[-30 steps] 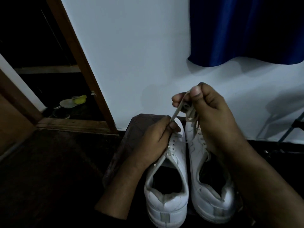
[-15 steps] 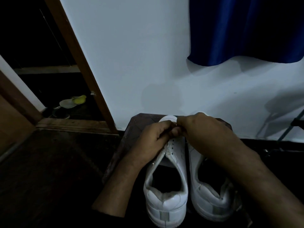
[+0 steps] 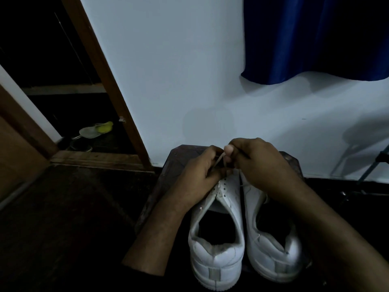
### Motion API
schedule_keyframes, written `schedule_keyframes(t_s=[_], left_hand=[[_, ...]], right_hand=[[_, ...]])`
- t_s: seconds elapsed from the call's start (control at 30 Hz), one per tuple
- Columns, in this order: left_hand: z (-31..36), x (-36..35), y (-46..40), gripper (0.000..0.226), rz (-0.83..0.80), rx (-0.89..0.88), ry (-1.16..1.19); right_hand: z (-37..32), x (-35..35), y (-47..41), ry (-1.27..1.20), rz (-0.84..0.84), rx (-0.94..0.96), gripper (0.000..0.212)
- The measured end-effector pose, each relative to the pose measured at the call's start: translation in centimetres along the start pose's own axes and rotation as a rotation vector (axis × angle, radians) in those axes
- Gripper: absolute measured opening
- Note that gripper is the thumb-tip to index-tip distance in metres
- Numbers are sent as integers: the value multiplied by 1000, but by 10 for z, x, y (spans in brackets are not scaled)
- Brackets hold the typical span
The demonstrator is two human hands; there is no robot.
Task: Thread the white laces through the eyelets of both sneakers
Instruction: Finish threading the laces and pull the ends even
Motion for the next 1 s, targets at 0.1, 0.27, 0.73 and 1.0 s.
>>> schedule_keyframes(t_s=[0.1,0.27,0.73,1.0], left_hand=[[1,0,0,29,22,16,-21],[19,2,3,17,45,-61,-197],[31,13,11,8,137,-122,-49],[26,17,9,15,179,-138,-105]], right_hand=[[4,0,1,40,1,-35,37],[-7,-2,2,72,-28,-19,41],[-9,12,0,149,-23,2,28],[-16,14,4,311,14,79,39]])
Point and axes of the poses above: each hand's wrist, its own y-axis away from the middle knuckle, its own x-axis out of the back of the hand, z = x × y, the point moved 8 cm from there along -y, towards the middle knuckle, and after that the axes turned 15 degrees about y, right-handed, at the moved point
